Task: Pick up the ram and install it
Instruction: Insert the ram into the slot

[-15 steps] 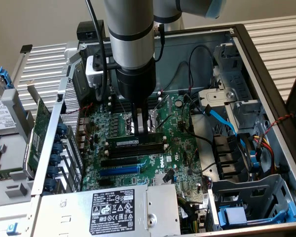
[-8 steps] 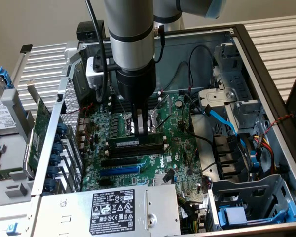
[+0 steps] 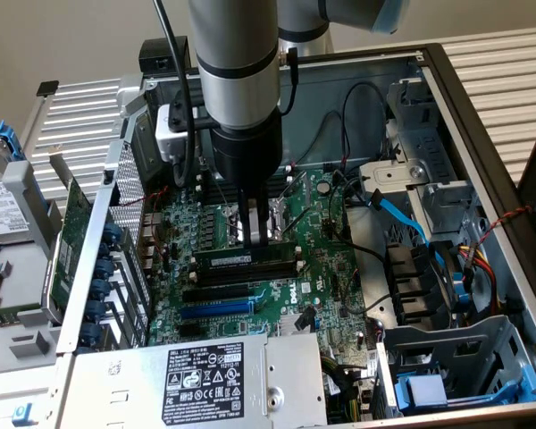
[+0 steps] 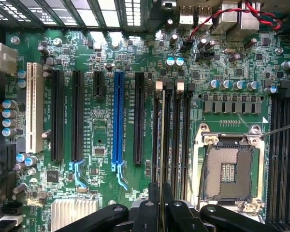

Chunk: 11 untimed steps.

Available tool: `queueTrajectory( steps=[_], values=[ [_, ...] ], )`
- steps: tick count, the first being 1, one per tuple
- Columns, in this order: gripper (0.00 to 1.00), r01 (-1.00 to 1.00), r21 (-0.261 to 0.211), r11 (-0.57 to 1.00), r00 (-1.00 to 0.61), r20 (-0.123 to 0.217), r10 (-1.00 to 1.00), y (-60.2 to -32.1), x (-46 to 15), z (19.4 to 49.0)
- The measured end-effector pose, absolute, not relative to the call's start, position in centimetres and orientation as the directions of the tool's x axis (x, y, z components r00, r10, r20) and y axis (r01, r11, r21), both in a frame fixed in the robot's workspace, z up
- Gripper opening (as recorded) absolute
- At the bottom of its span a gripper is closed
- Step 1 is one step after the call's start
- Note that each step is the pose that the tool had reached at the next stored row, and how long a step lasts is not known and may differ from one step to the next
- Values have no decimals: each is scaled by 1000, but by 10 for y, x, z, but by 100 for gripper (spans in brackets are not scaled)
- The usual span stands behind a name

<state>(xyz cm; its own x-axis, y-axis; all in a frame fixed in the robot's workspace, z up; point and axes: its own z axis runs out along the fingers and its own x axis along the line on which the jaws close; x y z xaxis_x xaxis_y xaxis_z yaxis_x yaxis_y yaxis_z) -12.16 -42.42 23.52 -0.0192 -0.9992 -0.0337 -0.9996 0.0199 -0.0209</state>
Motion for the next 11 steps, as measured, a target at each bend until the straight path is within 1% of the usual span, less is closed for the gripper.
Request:
queueTrajectory(
  steps=[11],
  values=[
    [14,-1000,-21,19,-19,-34,-999,-424,-122,233]
  ],
)
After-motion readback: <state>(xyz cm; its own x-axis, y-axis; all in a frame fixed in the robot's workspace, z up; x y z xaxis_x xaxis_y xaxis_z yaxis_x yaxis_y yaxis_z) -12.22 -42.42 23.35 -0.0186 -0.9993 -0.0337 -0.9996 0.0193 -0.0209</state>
